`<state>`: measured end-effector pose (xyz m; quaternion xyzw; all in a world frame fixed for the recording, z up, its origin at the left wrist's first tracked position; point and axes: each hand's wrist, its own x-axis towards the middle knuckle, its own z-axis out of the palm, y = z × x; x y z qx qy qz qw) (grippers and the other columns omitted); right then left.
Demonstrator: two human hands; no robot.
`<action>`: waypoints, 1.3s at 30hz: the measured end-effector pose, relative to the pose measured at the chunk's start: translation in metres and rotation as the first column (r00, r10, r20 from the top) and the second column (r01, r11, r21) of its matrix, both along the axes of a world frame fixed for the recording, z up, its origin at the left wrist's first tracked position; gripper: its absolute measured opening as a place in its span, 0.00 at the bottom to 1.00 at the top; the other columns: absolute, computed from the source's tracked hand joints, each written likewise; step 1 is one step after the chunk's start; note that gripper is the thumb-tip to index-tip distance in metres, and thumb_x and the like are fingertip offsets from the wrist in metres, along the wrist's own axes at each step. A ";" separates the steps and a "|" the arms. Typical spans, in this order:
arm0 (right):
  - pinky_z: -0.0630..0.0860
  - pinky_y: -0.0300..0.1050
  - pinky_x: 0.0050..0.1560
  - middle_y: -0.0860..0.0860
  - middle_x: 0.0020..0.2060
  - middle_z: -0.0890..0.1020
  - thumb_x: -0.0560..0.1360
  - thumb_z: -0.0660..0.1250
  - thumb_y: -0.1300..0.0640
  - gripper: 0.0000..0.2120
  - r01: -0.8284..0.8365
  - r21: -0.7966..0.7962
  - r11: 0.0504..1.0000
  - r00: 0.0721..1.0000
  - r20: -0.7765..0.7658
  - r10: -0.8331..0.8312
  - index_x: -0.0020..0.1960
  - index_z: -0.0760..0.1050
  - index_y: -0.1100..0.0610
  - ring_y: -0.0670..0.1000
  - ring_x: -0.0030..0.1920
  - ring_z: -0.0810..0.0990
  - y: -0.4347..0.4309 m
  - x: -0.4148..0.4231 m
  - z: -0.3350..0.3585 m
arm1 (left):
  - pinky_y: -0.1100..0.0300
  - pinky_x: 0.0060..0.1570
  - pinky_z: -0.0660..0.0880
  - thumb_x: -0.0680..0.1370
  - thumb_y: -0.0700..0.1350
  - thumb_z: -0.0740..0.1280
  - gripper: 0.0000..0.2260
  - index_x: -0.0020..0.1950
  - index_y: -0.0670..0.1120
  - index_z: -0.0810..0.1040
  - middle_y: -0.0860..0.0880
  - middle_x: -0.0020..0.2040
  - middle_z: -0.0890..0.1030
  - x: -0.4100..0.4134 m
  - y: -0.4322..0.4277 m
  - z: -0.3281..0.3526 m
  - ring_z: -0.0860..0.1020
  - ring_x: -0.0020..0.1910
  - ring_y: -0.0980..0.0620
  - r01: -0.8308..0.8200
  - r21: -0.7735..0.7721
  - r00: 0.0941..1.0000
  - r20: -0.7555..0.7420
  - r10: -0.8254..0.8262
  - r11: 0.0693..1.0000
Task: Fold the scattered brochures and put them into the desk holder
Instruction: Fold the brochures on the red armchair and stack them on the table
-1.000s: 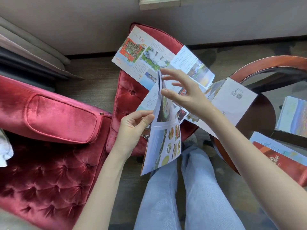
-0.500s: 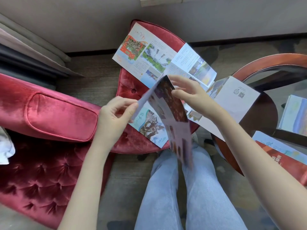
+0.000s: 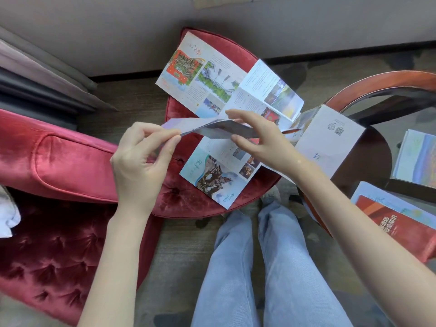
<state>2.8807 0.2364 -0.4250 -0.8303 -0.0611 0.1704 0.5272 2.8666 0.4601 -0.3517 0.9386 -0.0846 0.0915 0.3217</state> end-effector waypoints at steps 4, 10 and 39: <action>0.69 0.42 0.64 0.48 0.61 0.77 0.78 0.62 0.56 0.16 0.088 0.011 0.996 0.996 -0.020 -0.087 0.66 0.71 0.54 0.44 0.61 0.74 0.006 0.000 -0.003 | 0.73 0.41 0.67 0.77 0.43 0.67 0.08 0.48 0.41 0.83 0.51 0.42 0.75 -0.001 0.002 0.002 0.70 0.38 0.62 0.009 0.005 0.999 0.041 -0.009 1.000; 0.74 0.55 0.52 0.53 0.47 0.81 0.75 0.61 0.62 0.10 0.133 -0.138 0.981 0.991 0.015 -0.132 0.54 0.77 0.56 0.53 0.50 0.78 0.006 0.005 -0.015 | 0.65 0.39 0.69 0.77 0.44 0.67 0.05 0.50 0.46 0.80 0.52 0.41 0.76 -0.001 0.003 0.006 0.71 0.40 0.62 -0.055 -0.150 0.998 0.006 0.057 0.987; 0.75 0.51 0.50 0.44 0.41 0.80 0.71 0.69 0.67 0.07 -0.222 0.137 0.965 0.975 0.011 0.223 0.45 0.71 0.61 0.53 0.45 0.78 -0.014 -0.016 0.056 | 0.64 0.46 0.78 0.75 0.44 0.67 0.09 0.55 0.51 0.78 0.56 0.50 0.83 0.008 -0.019 -0.023 0.80 0.50 0.60 -0.050 -0.632 0.672 -0.594 -0.442 0.774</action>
